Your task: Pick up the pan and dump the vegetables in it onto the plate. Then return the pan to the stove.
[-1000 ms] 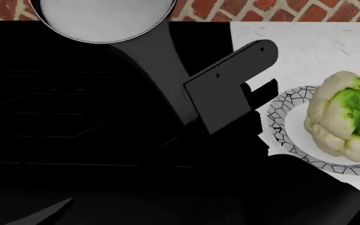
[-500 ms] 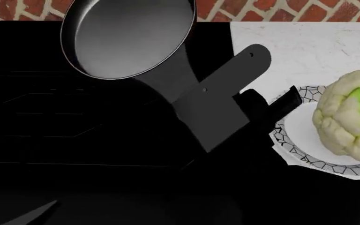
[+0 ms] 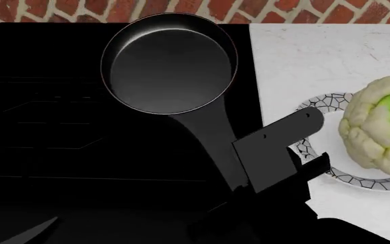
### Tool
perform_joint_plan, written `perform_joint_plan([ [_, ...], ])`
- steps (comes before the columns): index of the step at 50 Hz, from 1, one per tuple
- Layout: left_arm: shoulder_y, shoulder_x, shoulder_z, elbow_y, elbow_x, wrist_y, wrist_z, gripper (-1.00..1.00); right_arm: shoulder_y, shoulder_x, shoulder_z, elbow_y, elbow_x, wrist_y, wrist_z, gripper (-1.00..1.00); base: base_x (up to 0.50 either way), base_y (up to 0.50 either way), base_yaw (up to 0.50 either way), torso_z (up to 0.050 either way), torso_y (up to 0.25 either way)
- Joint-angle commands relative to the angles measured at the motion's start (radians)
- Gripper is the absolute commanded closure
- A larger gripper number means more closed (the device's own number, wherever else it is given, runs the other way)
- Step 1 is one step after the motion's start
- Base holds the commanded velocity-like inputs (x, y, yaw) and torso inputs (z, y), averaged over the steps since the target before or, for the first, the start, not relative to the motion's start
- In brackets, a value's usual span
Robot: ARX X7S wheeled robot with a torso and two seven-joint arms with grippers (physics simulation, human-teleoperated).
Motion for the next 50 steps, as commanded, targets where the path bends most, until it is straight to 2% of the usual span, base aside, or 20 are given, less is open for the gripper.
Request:
perform_joint_plan([
  [1,0.012,-0.002,-0.003,0.000,0.004,-0.007,0.000,-1.00,-0.055,-0.006,0.007,0.049,-0.083,-0.071,-0.038,1.00,0.00,0.00,0.00,0.000,0.000],
  [5,0.016,-0.002,-0.006,0.000,0.005,-0.010,0.000,-1.00,-0.058,-0.020,-0.004,0.079,-0.098,-0.087,-0.048,1.00,0.00,0.00,0.00,0.000,0.002],
  [8,0.018,-0.001,-0.009,0.000,0.002,-0.012,0.000,-1.00,-0.084,-0.032,-0.037,0.179,-0.164,-0.194,-0.136,1.00,0.00,0.00,0.00,0.000,0.000],
  [12,0.021,0.000,-0.011,0.000,0.002,-0.015,0.000,-1.00,-0.082,-0.065,-0.079,0.261,-0.205,-0.242,-0.192,1.00,0.00,0.00,0.00,0.000,0.000],
  [23,0.029,-0.005,-0.010,0.000,0.008,-0.015,0.000,-1.00,-0.044,-0.130,-0.149,0.386,-0.257,-0.274,-0.259,1.00,0.00,0.00,0.00,0.000,0.001],
  [50,0.046,-0.015,-0.006,0.000,0.022,-0.023,0.000,-1.00,0.051,-0.253,-0.166,0.714,-0.320,-0.409,-0.365,1.00,0.00,0.00,0.00,0.000,0.001],
])
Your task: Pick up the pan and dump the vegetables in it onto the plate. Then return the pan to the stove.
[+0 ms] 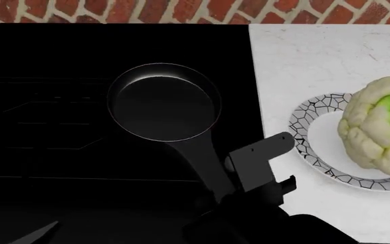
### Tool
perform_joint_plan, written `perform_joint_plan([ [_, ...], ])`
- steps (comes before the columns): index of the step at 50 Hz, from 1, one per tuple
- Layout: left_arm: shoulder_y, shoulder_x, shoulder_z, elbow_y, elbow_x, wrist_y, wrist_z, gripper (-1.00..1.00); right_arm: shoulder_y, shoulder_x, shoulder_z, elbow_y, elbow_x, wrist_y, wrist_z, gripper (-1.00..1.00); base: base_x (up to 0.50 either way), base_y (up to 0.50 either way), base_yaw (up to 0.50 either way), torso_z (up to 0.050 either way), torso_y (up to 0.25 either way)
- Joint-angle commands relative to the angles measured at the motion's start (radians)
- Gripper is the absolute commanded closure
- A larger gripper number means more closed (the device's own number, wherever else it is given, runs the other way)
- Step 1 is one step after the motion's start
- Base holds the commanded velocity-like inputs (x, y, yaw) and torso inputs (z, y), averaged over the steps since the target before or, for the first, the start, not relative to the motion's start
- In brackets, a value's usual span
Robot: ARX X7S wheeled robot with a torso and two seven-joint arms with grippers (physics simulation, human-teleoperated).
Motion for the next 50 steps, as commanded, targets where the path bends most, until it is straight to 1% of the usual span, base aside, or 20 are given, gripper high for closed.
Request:
perform_joint_plan([
  [1,0.015,-0.010,0.004,0.000,0.015,-0.005,0.000,-1.00,0.050,-0.095,0.008,0.162,-0.146,-0.064,-0.063,1.00,0.02,0.01,0.02,0.000,0.000],
  [8,0.017,-0.017,0.006,0.000,0.021,-0.005,0.000,-1.00,0.067,-0.114,-0.006,0.201,-0.156,-0.067,-0.077,1.00,0.02,0.01,0.03,0.000,0.000],
  [11,0.025,-0.025,0.010,0.000,0.032,-0.004,0.000,-1.00,0.071,-0.110,0.007,0.179,-0.156,-0.064,-0.048,1.00,0.03,0.01,0.03,0.000,0.000],
  [12,0.025,-0.026,0.010,0.000,0.032,-0.003,0.000,-1.00,0.066,-0.096,0.005,0.136,-0.158,-0.048,-0.026,-1.00,0.03,0.01,0.03,0.000,0.000],
  [21,0.042,-0.016,-0.005,0.000,0.033,-0.006,0.000,-1.00,0.056,0.027,0.033,-0.258,-0.110,0.128,0.135,-1.00,0.00,0.01,0.01,0.000,0.000],
  [30,0.047,-0.018,-0.007,0.000,0.032,-0.004,0.000,-1.00,0.095,0.088,0.085,-0.501,-0.038,0.268,0.245,-1.00,0.00,0.00,0.00,0.000,0.000],
  [32,0.042,-0.019,-0.005,0.000,0.030,0.000,0.000,-1.00,0.101,0.094,0.091,-0.535,-0.022,0.294,0.260,-1.00,0.00,0.00,0.00,0.000,0.000],
  [39,0.033,-0.017,-0.001,0.000,0.028,0.004,0.000,-1.00,0.104,0.101,0.104,-0.562,-0.007,0.307,0.275,-1.00,0.00,0.00,0.00,0.000,0.000],
  [42,0.025,-0.024,0.002,0.000,0.027,0.011,0.000,-1.00,0.108,0.111,0.130,-0.619,0.030,0.342,0.305,-1.00,0.00,0.00,0.00,0.000,0.000],
  [46,0.007,-0.034,0.009,0.000,0.025,0.025,0.000,-1.00,0.078,0.137,0.202,-0.734,0.112,0.353,0.344,-1.00,0.00,0.00,0.00,0.000,0.000],
  [49,-0.002,-0.035,0.011,0.000,0.021,0.031,0.000,-1.00,0.067,0.157,0.260,-0.820,0.200,0.399,0.404,-1.00,0.00,0.00,0.00,0.000,0.000],
  [50,-0.006,-0.035,0.011,0.000,0.020,0.033,0.000,-1.00,0.073,0.165,0.278,-0.857,0.240,0.435,0.445,-1.00,0.00,0.00,0.00,0.000,0.000],
])
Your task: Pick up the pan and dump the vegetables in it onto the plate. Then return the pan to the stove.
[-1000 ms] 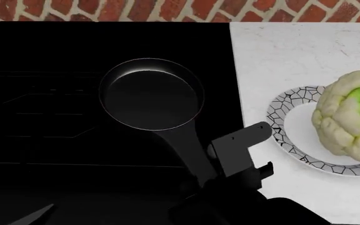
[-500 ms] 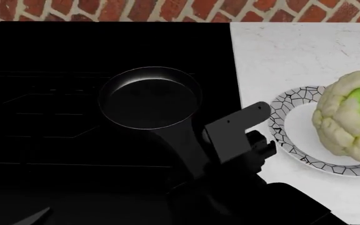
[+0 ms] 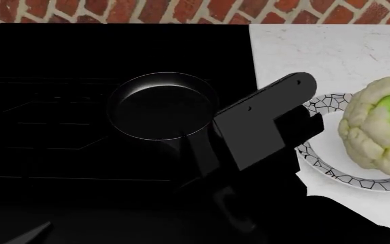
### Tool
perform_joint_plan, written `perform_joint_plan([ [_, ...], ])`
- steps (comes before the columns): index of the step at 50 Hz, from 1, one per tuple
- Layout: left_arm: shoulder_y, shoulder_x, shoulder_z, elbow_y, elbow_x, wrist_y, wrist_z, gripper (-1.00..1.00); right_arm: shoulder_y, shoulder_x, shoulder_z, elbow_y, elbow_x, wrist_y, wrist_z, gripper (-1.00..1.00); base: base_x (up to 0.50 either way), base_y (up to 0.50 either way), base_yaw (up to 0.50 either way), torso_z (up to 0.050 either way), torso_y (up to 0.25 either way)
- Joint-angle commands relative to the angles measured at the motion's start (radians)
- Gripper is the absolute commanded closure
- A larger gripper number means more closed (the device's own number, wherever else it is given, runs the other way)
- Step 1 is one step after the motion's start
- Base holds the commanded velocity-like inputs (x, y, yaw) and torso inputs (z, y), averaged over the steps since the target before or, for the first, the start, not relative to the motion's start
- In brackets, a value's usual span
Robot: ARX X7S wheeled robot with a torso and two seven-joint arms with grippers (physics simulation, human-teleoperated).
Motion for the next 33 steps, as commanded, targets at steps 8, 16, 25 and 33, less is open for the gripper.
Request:
perform_joint_plan([
  [8,-0.040,-0.027,0.006,0.000,-0.023,0.041,0.000,-1.00,-0.051,0.102,0.272,-0.407,0.457,0.154,0.309,-1.00,0.00,0.00,0.00,0.000,0.000],
  [16,-0.046,-0.026,-0.008,0.000,-0.050,0.044,0.002,-1.00,-0.051,0.201,0.348,-0.489,0.662,0.149,0.458,-1.00,0.00,0.00,0.00,0.000,0.000],
  [25,-0.053,-0.023,-0.011,-0.001,-0.059,0.047,0.003,-1.00,-0.040,0.272,0.383,-0.529,0.778,0.122,0.548,-1.00,0.00,0.00,0.00,0.000,0.000],
  [33,-0.059,-0.024,-0.020,-0.004,-0.072,0.052,0.013,-1.00,-0.049,0.340,0.426,-0.555,0.858,0.089,0.610,-1.00,0.00,0.00,0.00,0.000,0.000],
])
